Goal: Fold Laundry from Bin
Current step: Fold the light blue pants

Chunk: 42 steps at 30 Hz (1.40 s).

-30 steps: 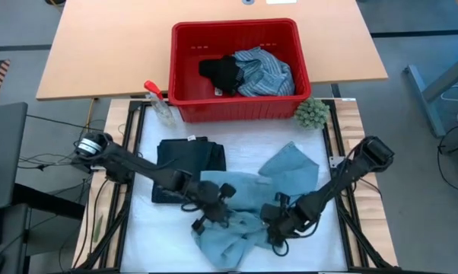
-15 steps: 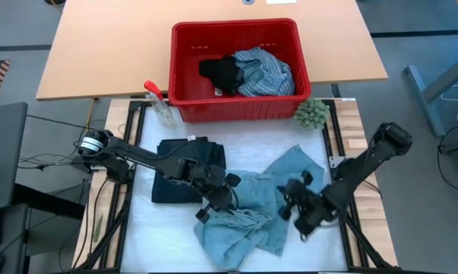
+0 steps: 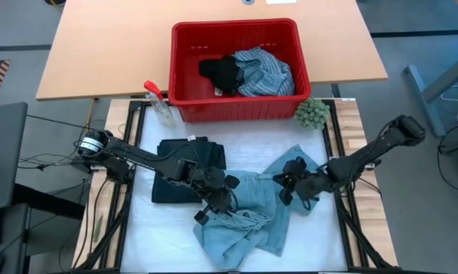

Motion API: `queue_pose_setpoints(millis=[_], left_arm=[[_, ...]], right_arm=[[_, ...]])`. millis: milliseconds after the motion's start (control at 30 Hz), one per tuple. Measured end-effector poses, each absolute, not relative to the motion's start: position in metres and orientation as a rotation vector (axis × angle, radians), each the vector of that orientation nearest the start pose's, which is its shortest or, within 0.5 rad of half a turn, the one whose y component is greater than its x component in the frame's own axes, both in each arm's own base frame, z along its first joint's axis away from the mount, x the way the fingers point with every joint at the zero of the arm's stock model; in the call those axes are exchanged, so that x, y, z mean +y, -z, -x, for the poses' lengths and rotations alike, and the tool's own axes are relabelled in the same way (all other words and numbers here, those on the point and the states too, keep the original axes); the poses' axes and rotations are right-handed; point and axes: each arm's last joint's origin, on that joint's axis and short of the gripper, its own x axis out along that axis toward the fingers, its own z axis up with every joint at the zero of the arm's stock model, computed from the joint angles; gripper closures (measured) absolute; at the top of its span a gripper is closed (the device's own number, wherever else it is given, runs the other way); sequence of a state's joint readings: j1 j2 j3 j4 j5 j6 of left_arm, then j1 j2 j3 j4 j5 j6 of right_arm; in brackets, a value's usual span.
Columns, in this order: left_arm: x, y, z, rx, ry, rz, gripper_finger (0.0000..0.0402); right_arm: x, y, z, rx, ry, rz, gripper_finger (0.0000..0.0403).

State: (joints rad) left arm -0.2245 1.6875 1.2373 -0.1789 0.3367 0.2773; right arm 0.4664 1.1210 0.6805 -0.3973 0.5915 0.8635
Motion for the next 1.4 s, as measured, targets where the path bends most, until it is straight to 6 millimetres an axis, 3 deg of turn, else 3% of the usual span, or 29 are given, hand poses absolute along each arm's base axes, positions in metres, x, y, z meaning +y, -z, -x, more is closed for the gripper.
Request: queue_pose_setpoints(millis=[167,400,700,933,1200,1400], left_arm=[[-0.093,-0.257,-0.363,0.555,0.631,-0.235,0.0393],[-0.094,-0.256,-0.361,0.571,0.637,-0.236,0.0392],[-0.102,-0.254,-0.358,0.586,0.663,-0.256,0.0392],[-0.102,-0.254,-0.358,0.589,0.649,-0.261,0.0392],[-0.103,-0.255,-0.359,0.578,0.594,-0.313,0.0392],[-0.103,-0.257,-0.36,0.531,0.594,-0.391,0.0392]], right_arm=[[0.074,-0.225,-0.197,0.63,0.412,-0.437,0.027],[0.068,-0.211,-0.209,0.726,0.417,-0.478,0.0181],[0.069,-0.197,-0.219,0.778,0.42,-0.475,0.0172],[0.086,-0.196,-0.245,0.663,0.198,-0.447,0.0207],[0.091,-0.205,-0.257,0.602,0.165,-0.309,0.0381],[0.108,-0.226,-0.262,0.518,0.044,-0.19,0.0375]])
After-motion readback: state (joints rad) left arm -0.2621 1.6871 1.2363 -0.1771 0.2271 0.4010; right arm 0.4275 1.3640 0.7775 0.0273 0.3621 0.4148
